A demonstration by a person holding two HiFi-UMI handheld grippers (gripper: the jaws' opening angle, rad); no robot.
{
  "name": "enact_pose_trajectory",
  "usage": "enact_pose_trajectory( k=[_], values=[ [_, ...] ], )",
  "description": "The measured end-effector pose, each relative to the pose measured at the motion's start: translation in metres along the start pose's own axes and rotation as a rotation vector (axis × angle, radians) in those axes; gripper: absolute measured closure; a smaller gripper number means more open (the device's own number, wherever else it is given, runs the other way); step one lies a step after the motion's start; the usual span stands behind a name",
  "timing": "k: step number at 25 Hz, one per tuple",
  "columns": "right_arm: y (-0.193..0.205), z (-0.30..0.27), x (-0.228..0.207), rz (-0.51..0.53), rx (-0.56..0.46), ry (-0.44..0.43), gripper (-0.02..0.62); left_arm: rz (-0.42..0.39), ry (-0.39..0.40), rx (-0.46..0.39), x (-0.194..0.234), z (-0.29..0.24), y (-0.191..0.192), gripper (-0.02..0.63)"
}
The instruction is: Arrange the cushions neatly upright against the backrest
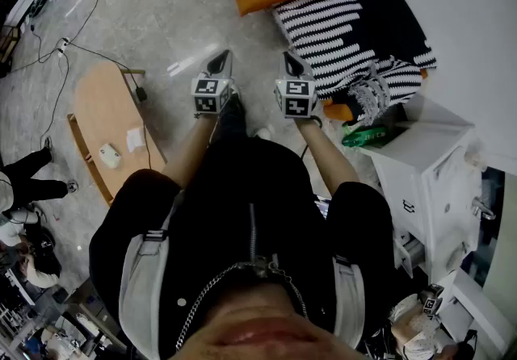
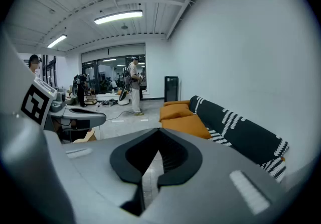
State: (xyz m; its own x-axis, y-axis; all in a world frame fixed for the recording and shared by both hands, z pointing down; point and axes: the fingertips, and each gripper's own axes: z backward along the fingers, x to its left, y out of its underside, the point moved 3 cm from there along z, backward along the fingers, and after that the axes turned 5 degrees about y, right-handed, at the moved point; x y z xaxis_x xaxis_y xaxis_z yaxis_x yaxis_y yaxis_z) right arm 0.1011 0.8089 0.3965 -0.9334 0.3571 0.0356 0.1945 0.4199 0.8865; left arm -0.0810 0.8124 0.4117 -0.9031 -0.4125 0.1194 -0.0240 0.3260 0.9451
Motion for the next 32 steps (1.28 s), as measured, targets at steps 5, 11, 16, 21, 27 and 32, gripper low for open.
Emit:
enact_pose_trajectory(
  k=[5, 11, 16, 21, 27, 32],
  values=[
    [0.012, 0.006, -0.008, -0.068, 0.015, -0.020, 0.594, 0.025, 0.026, 0.016, -0.016, 0.003, 0.008, 0.595],
    [0.012, 0.004, -0.012, -0.087, 0.010, -0.017, 0.592, 0.025, 0.039, 0.014, -0.016, -0.004, 0.002, 0.595],
    [0.015, -0.014, -0.015, -0.106, 0.042, -0.033, 0.592, 0.013, 0.044, 0.035, -0.011, -0.017, -0.002, 0.595],
    [0.018, -0.045, -0.025, -0.134, 0.073, -0.023, 0.592, 0.025, 0.035, 0.056, 0.009, -0.049, -0.002, 0.595],
    [-0.018, -0.096, -0.055, -0.126, 0.077, -0.002, 0.592, 0.060, 0.044, 0.045, 0.039, -0.112, -0.019, 0.595],
    [-0.054, -0.149, -0.078, -0.103, 0.090, 0.018, 0.592, 0.080, 0.061, 0.029, 0.068, -0.169, -0.044, 0.595]
  ],
)
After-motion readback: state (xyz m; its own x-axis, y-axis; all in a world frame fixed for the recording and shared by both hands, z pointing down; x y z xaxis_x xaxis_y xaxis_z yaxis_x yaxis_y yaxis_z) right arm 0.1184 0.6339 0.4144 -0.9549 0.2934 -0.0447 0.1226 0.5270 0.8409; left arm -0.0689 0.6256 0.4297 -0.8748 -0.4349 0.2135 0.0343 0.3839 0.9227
